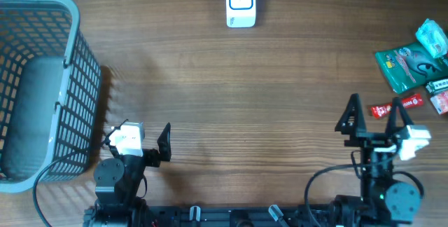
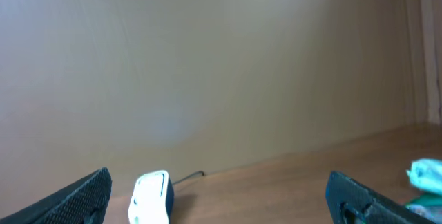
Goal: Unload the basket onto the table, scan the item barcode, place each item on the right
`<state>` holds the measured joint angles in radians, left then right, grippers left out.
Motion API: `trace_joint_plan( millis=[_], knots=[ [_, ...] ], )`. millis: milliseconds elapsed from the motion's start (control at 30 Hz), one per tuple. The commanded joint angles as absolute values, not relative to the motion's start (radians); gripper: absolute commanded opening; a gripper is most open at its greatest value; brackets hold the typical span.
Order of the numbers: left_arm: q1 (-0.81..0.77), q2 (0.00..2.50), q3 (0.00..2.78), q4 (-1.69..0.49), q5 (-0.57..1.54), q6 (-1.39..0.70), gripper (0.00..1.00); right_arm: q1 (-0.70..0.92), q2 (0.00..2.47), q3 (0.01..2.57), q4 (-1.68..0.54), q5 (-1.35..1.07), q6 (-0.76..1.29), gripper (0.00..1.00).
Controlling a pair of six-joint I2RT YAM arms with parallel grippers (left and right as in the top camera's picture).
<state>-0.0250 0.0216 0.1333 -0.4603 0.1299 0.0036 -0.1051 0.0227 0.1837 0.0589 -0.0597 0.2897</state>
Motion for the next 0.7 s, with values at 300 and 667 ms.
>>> trace_joint_plan(
  millis=[300, 667],
  knots=[
    [-0.027, 0.02, 0.134, -0.462, 0.145, 0.019, 1.0, -0.097, 0.002, 0.005, 0.096, -0.023, 0.224, 1.0],
    [-0.027, 0.02, 0.134, -0.462, 0.145, 0.019, 1.0, -0.097, 0.002, 0.005, 0.006, -0.105, 0.025, 1.0]
  ],
)
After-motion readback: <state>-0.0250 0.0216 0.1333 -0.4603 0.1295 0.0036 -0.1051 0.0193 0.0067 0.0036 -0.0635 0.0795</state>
